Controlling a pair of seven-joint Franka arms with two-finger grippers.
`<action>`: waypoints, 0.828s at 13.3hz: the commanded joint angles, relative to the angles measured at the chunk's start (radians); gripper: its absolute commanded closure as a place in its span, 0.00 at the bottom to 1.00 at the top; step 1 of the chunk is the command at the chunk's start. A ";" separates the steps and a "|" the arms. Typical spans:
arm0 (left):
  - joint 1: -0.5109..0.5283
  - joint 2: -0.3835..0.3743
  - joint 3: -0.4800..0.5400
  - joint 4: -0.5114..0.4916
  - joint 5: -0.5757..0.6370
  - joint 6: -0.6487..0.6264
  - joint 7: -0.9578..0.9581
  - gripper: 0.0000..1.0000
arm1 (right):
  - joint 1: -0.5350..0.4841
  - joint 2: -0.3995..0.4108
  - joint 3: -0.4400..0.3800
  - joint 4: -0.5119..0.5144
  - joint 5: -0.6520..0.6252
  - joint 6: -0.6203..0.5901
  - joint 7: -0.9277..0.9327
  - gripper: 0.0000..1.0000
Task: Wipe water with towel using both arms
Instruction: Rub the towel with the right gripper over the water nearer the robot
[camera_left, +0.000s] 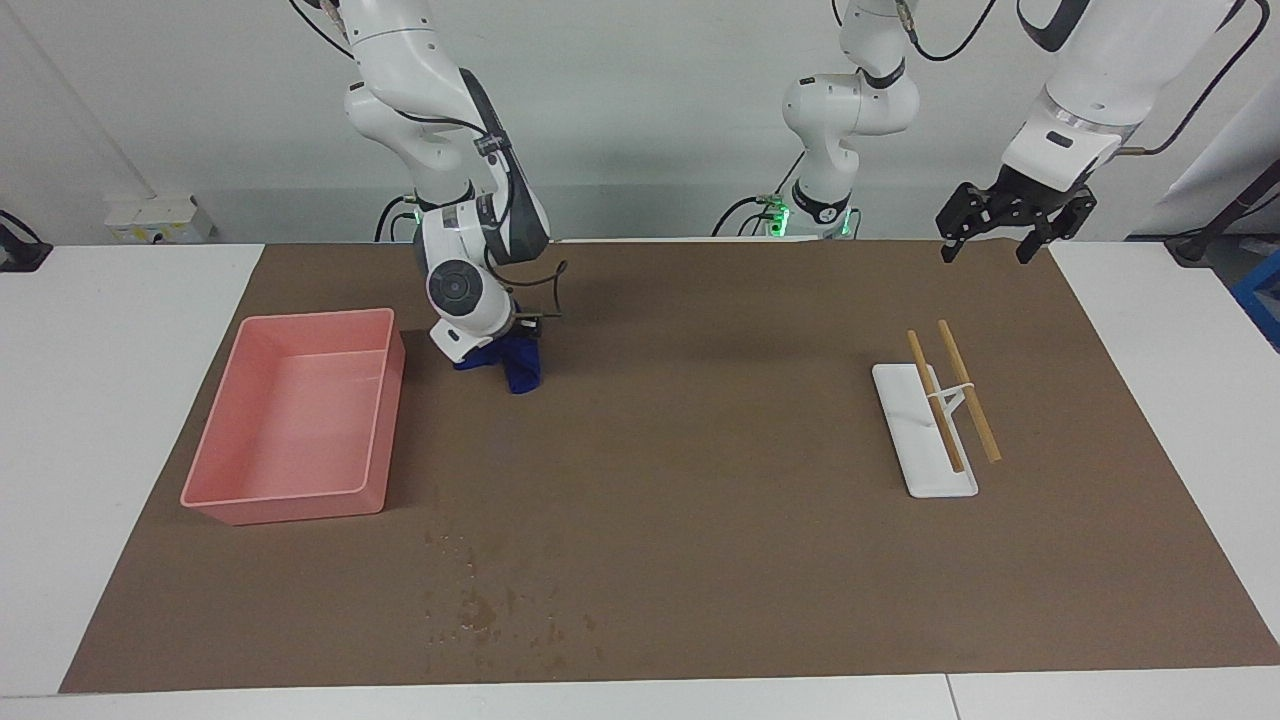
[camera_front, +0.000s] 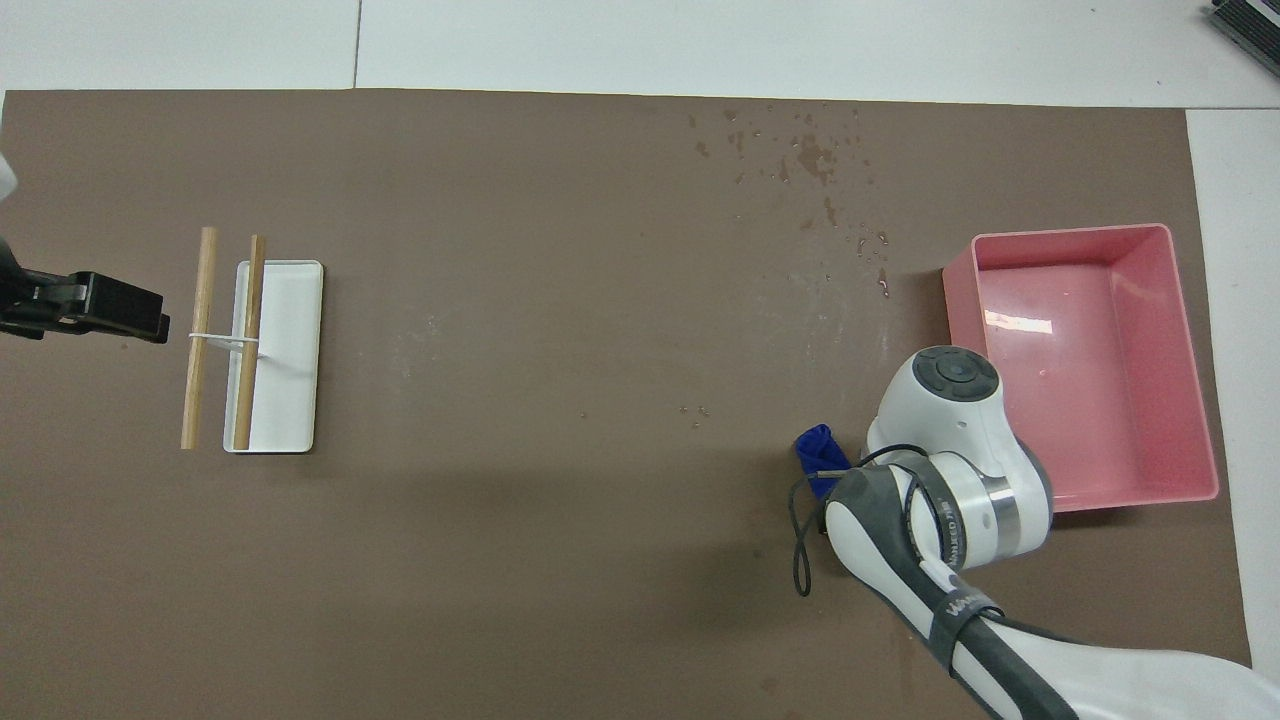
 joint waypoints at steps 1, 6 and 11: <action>0.004 -0.021 0.000 -0.021 -0.010 -0.008 0.008 0.00 | -0.111 -0.029 0.003 -0.024 -0.081 0.009 -0.116 1.00; 0.004 -0.021 0.000 -0.021 -0.010 -0.008 0.008 0.00 | -0.110 0.017 0.011 0.036 -0.064 0.173 -0.145 1.00; 0.005 -0.021 0.000 -0.021 -0.010 -0.008 0.008 0.00 | -0.067 -0.001 0.011 -0.011 0.117 0.172 -0.062 1.00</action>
